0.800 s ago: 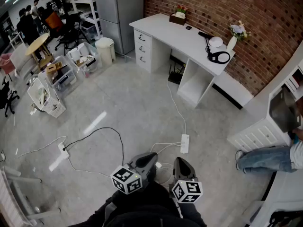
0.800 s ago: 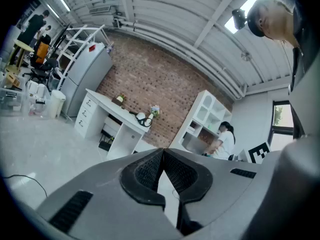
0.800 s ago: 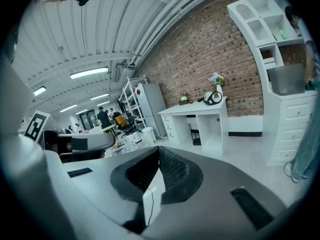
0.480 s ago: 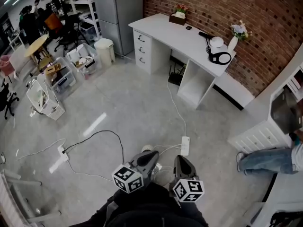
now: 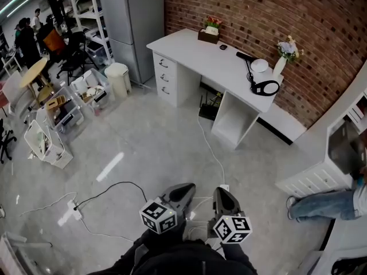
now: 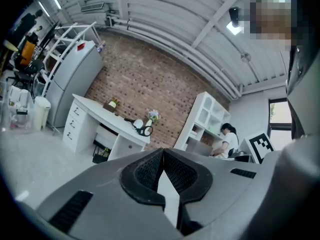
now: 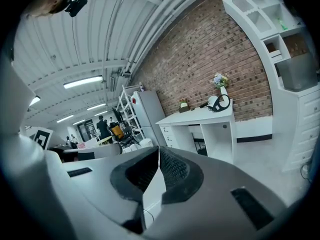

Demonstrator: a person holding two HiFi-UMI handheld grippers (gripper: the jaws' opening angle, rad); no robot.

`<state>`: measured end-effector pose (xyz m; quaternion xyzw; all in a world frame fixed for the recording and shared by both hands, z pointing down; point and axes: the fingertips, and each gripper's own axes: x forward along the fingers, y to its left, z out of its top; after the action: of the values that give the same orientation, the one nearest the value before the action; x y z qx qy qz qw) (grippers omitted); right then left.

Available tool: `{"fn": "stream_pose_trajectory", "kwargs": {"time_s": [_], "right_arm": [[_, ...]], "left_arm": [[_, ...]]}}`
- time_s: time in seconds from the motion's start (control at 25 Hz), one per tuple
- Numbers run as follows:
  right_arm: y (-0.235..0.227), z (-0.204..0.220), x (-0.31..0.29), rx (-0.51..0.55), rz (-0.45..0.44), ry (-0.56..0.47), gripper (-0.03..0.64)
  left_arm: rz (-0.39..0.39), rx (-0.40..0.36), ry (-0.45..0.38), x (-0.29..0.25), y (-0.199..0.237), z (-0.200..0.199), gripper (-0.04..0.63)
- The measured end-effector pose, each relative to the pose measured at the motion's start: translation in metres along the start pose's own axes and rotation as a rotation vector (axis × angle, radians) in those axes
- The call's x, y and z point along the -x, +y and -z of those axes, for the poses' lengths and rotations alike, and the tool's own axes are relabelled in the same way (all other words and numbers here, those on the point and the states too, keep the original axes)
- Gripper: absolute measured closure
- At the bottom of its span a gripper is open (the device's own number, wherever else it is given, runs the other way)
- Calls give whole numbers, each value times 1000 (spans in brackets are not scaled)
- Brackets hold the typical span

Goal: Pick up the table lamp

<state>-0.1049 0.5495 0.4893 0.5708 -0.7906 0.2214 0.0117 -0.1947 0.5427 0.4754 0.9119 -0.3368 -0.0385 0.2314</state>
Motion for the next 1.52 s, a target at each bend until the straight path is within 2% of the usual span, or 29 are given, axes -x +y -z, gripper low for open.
{"fn": "stream_pose_trajectory", "kwargs": {"time_s": [0.28,0.68,1.12,1.52], "right_arm": [[-1,-39,-72,-56,21,-28,604],[-8,-54,-134,-124,61,-61,603],[-32,-44,-151,-182,136,-46,603],[-34,-56,-168,-177,103,-47,604]], "left_arm": [[49,-9,13,-38,52,-43,586],[95,-18,58,-72,104,-63,586],[111,-14,95,-89,120,-59,586],[90,-21,87,-96,128,-74,586]]}}
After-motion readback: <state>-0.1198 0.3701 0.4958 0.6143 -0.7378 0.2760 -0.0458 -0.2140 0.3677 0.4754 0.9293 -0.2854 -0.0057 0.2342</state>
